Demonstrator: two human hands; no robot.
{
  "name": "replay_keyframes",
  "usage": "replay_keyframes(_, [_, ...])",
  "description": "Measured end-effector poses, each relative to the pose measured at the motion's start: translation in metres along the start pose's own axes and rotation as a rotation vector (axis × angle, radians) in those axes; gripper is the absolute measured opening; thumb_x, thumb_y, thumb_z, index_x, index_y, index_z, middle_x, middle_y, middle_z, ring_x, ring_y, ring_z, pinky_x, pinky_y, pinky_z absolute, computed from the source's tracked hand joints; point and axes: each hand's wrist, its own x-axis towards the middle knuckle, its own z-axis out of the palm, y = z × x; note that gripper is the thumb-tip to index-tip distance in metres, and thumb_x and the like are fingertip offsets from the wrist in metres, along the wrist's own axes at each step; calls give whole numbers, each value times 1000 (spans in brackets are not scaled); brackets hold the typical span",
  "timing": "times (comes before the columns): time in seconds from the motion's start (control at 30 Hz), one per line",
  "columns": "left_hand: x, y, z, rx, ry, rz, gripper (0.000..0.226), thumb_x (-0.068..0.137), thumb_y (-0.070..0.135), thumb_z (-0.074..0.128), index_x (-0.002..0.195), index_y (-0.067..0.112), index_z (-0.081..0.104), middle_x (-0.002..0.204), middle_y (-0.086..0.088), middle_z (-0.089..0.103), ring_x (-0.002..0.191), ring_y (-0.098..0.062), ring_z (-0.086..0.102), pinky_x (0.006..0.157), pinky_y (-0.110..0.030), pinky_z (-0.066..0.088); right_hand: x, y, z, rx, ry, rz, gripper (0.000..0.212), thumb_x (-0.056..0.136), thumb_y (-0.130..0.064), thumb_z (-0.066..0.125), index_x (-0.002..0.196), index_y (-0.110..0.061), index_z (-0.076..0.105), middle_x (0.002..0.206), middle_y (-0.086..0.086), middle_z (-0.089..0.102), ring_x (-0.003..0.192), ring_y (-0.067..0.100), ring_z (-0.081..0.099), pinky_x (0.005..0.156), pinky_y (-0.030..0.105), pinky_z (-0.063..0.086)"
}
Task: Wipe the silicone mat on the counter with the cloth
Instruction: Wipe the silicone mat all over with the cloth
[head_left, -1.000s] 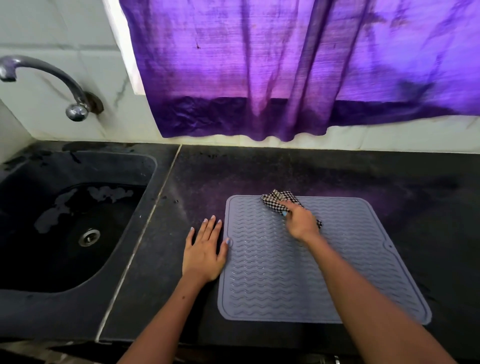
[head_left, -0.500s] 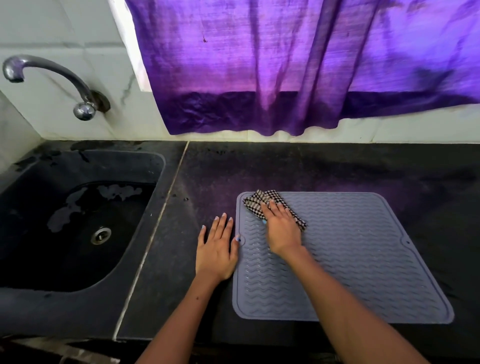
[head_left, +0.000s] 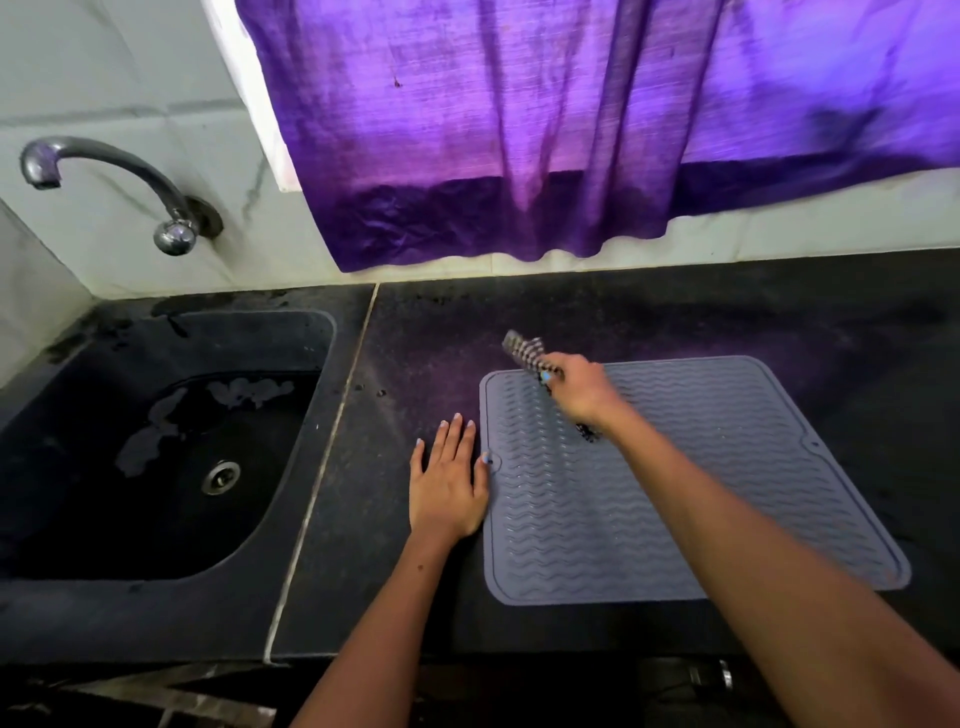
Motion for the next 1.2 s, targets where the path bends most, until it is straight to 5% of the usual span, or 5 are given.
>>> replay_keyframes(0.33, [1, 0, 5, 34, 36, 11, 82, 79, 50, -10, 147, 17, 22, 157, 5, 9, 144, -10, 2, 116, -39, -2, -64, 35, 73, -463, -26, -315, 80, 85, 5, 46, 149, -23, 8, 159, 1, 4, 146, 18, 4, 120, 29, 6])
replay_keyframes(0.73, [-2, -2, 4, 10, 27, 16, 82, 78, 54, -9, 149, 20, 15, 157, 5, 7, 144, -9, -1, 117, -38, -4, -40, 31, -9, 881, 37, 178, 37, 97, -2, 39, 132, -8, 48, 128, 11, 56, 113, 21, 53, 95, 28, 41])
replay_keyframes(0.83, [-1, -2, 6, -1, 47, 19, 81, 79, 54, -9, 148, 20, 16, 157, 5, 9, 144, -9, 0, 116, -37, -5, -57, 44, -13, 396, 295, -67, 42, 91, 2, 46, 132, -7, 50, 133, 10, 54, 121, 19, 51, 99, 20, 35])
replay_keyframes(1.0, [1, -5, 10, -8, 73, 21, 79, 81, 55, -5, 148, 20, 20, 157, 5, 12, 143, -7, 2, 115, -36, -4, -90, 72, 41, -285, 116, -312, 72, 82, 12, 41, 145, -22, 32, 153, 5, 29, 141, 25, 26, 117, 36, 16])
replay_keyframes(1.2, [1, -1, 7, 18, 45, 2, 83, 77, 55, -8, 148, 21, 17, 157, 6, 8, 144, -8, 0, 115, -37, -5, -82, 84, 43, -323, 45, -326, 70, 86, 5, 43, 146, -25, 26, 155, -1, 22, 144, 18, 19, 118, 27, 9])
